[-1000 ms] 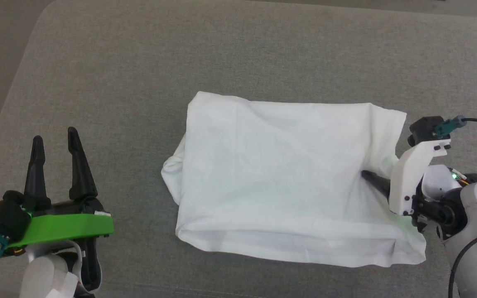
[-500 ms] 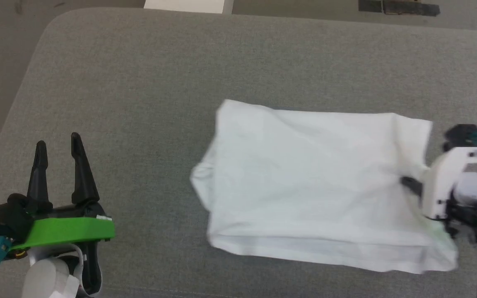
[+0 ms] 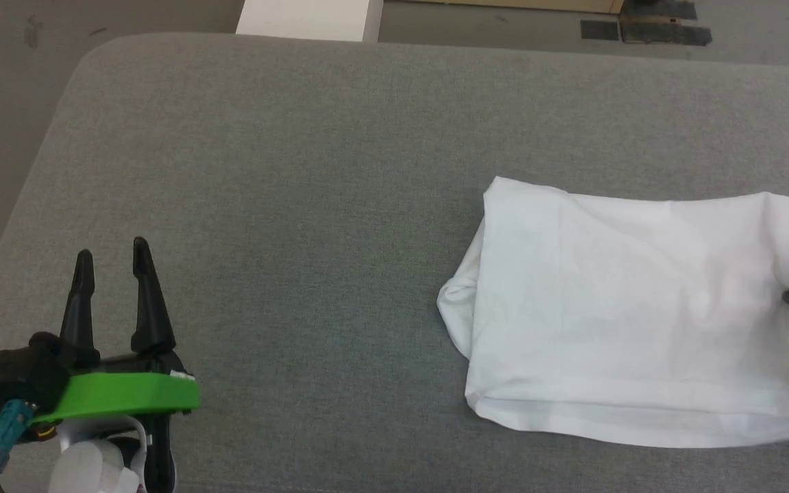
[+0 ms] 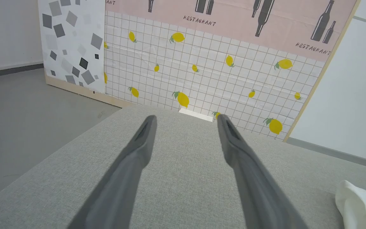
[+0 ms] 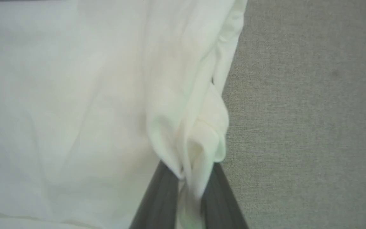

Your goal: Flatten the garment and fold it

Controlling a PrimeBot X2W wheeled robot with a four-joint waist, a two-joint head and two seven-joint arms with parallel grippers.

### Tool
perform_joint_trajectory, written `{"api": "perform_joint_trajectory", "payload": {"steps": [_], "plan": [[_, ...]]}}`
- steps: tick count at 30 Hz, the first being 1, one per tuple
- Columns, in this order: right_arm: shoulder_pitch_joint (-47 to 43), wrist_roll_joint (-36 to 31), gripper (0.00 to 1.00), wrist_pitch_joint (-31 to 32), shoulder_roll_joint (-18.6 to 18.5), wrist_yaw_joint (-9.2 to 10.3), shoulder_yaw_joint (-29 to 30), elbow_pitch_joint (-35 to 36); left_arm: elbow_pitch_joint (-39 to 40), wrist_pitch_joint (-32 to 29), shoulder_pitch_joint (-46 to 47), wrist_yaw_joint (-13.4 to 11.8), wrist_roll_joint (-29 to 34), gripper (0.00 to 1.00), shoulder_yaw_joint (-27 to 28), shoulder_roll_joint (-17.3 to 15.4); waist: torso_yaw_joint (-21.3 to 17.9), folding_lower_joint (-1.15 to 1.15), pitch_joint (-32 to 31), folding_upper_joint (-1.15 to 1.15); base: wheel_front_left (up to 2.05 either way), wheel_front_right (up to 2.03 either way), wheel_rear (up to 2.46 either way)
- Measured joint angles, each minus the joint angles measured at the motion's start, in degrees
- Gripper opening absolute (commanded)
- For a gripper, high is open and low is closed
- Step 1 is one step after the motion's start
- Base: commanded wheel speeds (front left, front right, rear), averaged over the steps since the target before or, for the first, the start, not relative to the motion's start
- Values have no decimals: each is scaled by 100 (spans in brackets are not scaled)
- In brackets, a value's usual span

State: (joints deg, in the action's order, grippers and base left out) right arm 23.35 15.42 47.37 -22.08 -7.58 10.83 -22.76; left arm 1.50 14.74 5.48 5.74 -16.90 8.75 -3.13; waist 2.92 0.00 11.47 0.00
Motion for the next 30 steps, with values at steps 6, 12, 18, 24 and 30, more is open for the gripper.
{"api": "perform_joint_trajectory", "payload": {"steps": [6, 12, 18, 24, 30], "plan": [[-120, 348, 0, 973, -225, 0, -985, 1639, -3, 0, -231, -74, -15, 100, -35, 5, -65, 0, -244, 0, 0, 0, 0], [-114, 690, 0, 1322, -79, 0, -1505, 2370, -2, 0, -276, -83, -15, 100, -101, 7, -112, 0, -312, 0, 0, 0, 0], [82, 672, 0, 1190, 433, 0, -2039, 2117, -5, 0, -275, -124, -16, 100, -240, 9, -27, 0, -230, 0, 0, 0, 0], [376, 589, 0, 811, 834, 0, -2354, 1376, -12, 0, -270, -125, -29, 100, -274, 11, 146, 0, -96, 0, 0, 0, 0], [646, 525, 0, 415, 1101, 0, -2551, 647, -33, 0, -252, -126, -86, 100, -372, 11, 351, 0, 79, 0, 0, 0, 0]]}}
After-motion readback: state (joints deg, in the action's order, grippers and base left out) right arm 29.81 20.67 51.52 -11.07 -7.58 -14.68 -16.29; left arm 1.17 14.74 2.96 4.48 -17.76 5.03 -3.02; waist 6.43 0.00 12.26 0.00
